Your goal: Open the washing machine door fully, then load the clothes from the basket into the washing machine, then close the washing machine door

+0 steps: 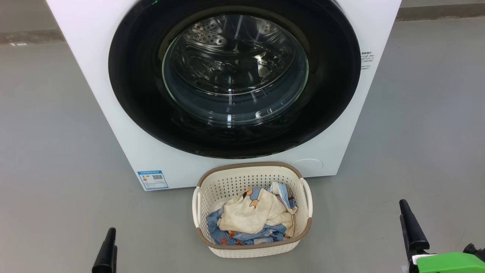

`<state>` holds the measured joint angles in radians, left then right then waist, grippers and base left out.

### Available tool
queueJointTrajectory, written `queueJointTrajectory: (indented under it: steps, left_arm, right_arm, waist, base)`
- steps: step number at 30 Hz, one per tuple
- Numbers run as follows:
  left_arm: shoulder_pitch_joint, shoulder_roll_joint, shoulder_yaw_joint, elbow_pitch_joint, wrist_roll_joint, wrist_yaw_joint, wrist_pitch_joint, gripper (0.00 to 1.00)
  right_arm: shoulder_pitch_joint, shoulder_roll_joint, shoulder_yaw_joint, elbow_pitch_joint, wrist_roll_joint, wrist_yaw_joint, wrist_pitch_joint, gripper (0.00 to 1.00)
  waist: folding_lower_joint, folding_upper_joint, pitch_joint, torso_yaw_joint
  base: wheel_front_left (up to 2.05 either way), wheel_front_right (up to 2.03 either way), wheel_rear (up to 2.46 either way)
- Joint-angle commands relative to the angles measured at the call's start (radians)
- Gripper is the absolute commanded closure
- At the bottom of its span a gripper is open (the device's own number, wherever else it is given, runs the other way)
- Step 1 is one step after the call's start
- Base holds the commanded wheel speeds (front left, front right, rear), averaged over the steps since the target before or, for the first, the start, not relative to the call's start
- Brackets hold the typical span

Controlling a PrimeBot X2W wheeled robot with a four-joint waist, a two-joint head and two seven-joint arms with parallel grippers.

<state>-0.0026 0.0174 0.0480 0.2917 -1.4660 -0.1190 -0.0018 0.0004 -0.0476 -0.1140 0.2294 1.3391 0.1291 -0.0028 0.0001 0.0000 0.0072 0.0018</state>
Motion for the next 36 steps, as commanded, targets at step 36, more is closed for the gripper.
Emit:
queueJointTrajectory:
  steps: [36]
  left_arm:
    - [0.004, 0.023, 0.03, -0.09, 0.586, -0.008, -0.112, 0.0]
  right_arm:
    - [0.008, -0.067, 0.067, -0.097, -0.697, 0.001, -0.112, 0.0]
  waist:
    - [-0.0001, 0.0, 0.005, 0.001]
  base:
    - [0.0, 0.0, 0.0]
